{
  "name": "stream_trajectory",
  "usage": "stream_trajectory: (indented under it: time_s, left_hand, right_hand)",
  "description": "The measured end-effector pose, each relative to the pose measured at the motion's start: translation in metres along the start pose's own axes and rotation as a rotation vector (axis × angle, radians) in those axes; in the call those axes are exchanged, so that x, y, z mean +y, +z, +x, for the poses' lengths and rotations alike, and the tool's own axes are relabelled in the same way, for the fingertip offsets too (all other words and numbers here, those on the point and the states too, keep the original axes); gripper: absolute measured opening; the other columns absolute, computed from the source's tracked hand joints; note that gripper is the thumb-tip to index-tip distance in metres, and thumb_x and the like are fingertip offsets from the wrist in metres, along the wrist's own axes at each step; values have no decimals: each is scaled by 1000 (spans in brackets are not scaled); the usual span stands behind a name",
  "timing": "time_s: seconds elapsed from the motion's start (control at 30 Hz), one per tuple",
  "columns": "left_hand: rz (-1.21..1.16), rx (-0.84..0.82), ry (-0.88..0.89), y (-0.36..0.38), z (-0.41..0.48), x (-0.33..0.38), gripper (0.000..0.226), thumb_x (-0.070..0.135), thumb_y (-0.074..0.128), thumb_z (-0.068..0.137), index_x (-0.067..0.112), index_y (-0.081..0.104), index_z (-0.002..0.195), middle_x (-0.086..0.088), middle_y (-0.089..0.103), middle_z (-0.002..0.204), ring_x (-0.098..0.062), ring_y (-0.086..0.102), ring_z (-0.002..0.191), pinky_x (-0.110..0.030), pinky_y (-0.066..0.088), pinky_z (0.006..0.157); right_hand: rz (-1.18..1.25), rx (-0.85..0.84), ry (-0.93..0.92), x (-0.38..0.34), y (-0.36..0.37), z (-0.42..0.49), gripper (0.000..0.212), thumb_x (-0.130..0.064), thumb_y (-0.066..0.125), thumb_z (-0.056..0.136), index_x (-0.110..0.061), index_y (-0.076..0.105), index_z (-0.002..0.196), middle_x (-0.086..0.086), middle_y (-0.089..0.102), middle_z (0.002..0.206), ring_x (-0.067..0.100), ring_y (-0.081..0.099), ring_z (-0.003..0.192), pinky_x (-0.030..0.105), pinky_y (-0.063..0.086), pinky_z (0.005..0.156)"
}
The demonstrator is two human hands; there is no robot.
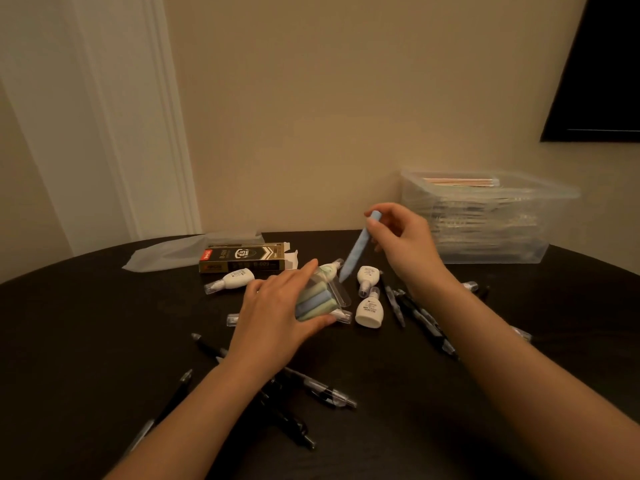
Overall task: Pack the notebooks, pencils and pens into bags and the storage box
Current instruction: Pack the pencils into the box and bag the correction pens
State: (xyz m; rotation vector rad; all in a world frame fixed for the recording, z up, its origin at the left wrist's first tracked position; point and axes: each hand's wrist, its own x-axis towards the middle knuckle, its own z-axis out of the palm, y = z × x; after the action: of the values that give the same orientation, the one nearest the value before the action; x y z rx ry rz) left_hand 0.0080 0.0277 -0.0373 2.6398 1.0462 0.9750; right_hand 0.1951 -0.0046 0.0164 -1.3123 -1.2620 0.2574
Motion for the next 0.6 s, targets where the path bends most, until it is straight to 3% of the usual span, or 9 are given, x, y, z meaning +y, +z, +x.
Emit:
stream_trajectory:
  time_s: [0.1,0.33,0.6]
  left_hand:
    - [-14,-3,-18,1,-1,0,81,51,63,79,34,20,146,15,43,139,-5,35,127,-23,19,103]
    - [-55,-5,-26,0,-1,2,82,49,66,78,32,24,146,12,47,136,-6,41,123,-30,28,106]
    - [-48,13,20,2,-3,3,80,49,65,78,32,24,145,13,44,139,-4,37,126,-23,22,102]
  right_hand:
    - [173,77,25,1,13,-14,11,-13,52,95,-22,59,96,-1,60,86,5,55,74,17,49,65]
    - [260,267,12,13,17,-25,11,-13,55,94,-23,59,97,-6,60,90,-3,59,81,14,50,71]
    - [211,92,-6,14,32,-43,17,-12,56,93,-27,63,92,-10,64,88,-1,62,82,18,52,73]
